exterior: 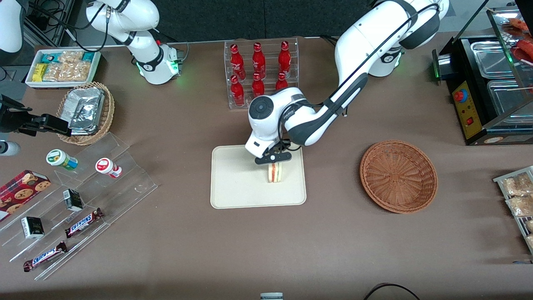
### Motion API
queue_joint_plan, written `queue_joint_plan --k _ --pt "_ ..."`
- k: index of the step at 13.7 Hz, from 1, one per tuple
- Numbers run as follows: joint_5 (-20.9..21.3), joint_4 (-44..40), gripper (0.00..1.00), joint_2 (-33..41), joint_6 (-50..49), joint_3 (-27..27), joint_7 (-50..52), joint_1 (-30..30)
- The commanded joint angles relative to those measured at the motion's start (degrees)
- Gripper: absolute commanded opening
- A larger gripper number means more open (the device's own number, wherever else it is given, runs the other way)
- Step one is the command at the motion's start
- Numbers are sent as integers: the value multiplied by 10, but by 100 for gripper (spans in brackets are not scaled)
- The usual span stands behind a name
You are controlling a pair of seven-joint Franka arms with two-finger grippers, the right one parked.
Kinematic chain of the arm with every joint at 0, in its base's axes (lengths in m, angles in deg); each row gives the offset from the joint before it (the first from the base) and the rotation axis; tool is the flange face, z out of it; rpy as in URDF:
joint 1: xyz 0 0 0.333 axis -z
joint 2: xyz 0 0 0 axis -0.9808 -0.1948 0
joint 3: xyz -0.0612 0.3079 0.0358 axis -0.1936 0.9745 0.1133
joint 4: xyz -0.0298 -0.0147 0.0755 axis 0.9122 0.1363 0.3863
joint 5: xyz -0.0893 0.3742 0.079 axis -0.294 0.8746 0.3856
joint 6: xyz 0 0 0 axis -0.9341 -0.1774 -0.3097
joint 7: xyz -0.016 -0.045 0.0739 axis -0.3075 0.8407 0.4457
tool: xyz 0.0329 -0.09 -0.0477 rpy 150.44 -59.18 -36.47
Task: Place sandwich from basket to tray
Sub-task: 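Lower the sandwich onto the tray and open the left gripper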
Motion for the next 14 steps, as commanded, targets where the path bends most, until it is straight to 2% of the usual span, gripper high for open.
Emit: queue_joint_plan --k 1,6,7,9,10,11,14 --pt "7 -81 0 -48 -12 39 20 44" --pt "6 -94 0 -55 -18 40 23 54" --pt "6 -93 7 -56 -18 40 23 54" --pt "7 -91 45 -53 -19 40 22 54" --pt "11 -90 90 -53 -30 40 21 54" --pt "9 -91 99 -52 -49 40 20 54" --pt "2 -93 100 -34 -70 39 23 49"
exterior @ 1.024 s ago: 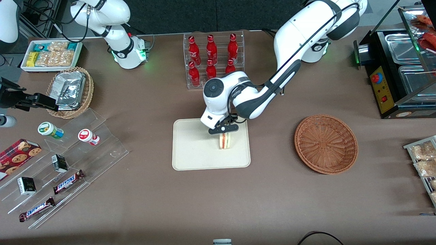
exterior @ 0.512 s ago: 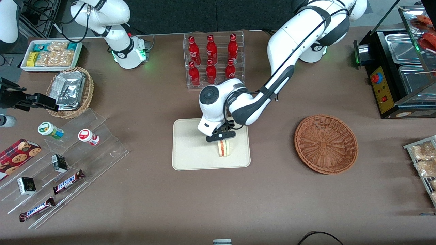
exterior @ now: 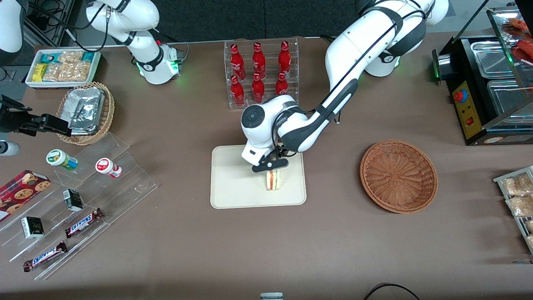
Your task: Place sandwich from basket to tray
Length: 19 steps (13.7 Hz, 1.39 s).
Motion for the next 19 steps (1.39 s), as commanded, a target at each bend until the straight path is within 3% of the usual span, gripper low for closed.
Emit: queue_joint_plan --k 1,5,10,12,16,19 --pt "0 -19 100 22 -44 4 13 4" --pt "-62 -16 100 125 -134 4 5 -49" --pt "-70 -16 100 230 -248 4 -21 -130" --pt "-85 -16 100 263 -289 4 -81 -172" --pt "-180 -4 100 346 -350 4 -294 -300" --pt "-211 58 100 415 -352 8 -389 -361"
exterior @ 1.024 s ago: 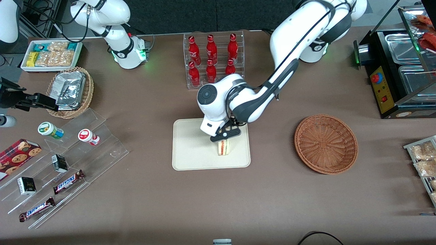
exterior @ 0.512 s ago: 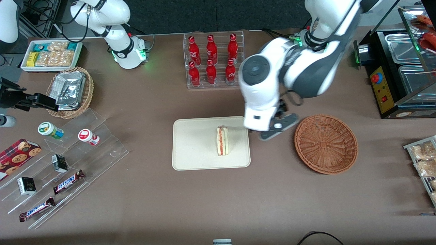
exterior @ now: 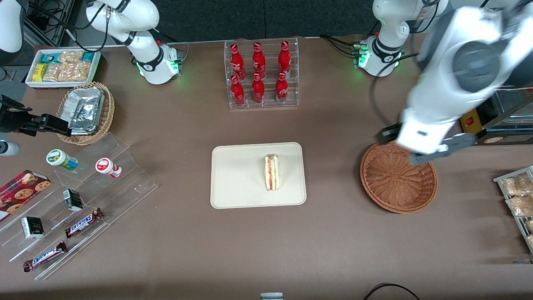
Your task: Place sandwich from basket to tray
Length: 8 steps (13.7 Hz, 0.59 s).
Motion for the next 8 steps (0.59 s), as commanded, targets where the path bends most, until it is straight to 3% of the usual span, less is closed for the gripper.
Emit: queue_joint_plan --k 1,3,6,8 --pt "-42 73 100 76 5 17 -90 -34" --pt "-86 90 100 110 3 96 -173 -16" --pt "-128 185 100 205 36 215 -305 30" --pt "-134 266 100 274 64 268 -343 67"
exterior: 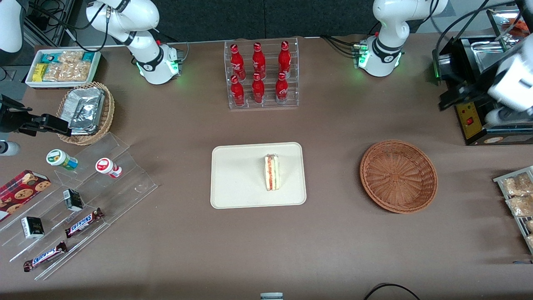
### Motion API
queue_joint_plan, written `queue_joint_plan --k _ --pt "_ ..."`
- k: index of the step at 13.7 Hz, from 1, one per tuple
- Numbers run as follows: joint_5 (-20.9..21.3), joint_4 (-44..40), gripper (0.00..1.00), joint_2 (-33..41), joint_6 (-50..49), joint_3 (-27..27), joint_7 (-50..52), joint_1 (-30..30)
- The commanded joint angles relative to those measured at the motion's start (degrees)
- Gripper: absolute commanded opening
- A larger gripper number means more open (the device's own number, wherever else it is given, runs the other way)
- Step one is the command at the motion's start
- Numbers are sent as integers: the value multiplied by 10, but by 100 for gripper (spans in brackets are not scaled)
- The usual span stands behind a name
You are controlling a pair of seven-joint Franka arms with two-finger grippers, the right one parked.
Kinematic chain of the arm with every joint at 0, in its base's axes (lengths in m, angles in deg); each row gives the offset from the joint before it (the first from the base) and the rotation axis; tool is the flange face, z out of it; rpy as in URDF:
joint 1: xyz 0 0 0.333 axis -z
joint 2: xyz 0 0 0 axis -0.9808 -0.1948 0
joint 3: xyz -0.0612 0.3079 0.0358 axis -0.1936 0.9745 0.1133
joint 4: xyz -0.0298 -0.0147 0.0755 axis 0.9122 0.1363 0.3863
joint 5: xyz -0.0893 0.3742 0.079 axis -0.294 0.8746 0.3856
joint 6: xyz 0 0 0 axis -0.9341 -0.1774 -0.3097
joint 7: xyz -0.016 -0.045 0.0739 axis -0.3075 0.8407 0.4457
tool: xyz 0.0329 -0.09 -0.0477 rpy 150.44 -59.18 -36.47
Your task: Place sandwich from basket to tray
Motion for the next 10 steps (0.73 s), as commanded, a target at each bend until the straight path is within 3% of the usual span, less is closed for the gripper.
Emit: queue_joint_plan --k 1,5,10 --pt "-10 136 100 113 59 46 -36 39" --pt "-3 148 100 128 61 57 -40 42" --pt "11 99 100 101 50 57 -40 43"
